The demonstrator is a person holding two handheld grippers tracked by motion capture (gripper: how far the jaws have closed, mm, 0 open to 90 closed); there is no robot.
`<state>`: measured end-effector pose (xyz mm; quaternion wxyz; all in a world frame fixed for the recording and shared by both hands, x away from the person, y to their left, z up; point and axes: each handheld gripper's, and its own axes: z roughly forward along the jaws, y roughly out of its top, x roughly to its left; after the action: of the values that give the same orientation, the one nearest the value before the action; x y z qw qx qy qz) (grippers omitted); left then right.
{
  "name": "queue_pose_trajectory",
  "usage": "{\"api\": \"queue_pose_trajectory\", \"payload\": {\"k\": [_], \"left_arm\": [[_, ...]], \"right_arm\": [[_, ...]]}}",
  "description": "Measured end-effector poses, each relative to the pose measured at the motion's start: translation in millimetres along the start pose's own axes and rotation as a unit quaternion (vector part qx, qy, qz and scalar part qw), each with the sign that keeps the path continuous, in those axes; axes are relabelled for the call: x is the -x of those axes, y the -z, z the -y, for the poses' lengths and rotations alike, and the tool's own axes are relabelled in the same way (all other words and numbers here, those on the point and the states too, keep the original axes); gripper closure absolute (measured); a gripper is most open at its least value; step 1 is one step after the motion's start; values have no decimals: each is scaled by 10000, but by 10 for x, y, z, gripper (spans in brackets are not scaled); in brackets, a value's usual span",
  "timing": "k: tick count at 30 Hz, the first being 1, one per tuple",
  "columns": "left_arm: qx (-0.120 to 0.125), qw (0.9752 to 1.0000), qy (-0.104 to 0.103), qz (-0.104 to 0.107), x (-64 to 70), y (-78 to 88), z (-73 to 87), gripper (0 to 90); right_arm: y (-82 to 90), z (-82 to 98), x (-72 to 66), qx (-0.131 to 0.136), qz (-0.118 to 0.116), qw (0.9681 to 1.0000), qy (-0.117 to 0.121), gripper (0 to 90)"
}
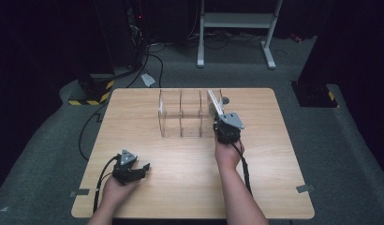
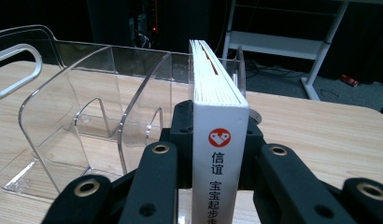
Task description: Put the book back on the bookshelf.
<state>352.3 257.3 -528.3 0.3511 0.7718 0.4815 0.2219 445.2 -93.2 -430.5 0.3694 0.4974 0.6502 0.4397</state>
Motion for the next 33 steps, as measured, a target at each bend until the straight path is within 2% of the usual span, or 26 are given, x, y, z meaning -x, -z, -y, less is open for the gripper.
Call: {"api": "queue_pose_trajectory", "payload": {"k": [28, 33], "left_arm": [[3, 10000, -5, -2, 0, -1, 0, 336], [-1, 10000, -4, -2, 0, 0, 0, 336]], "right_arm": [[-100, 56, -56, -38, 54, 10000, 24, 752], [-104, 75, -68, -26, 87, 9999, 85, 751]]}}
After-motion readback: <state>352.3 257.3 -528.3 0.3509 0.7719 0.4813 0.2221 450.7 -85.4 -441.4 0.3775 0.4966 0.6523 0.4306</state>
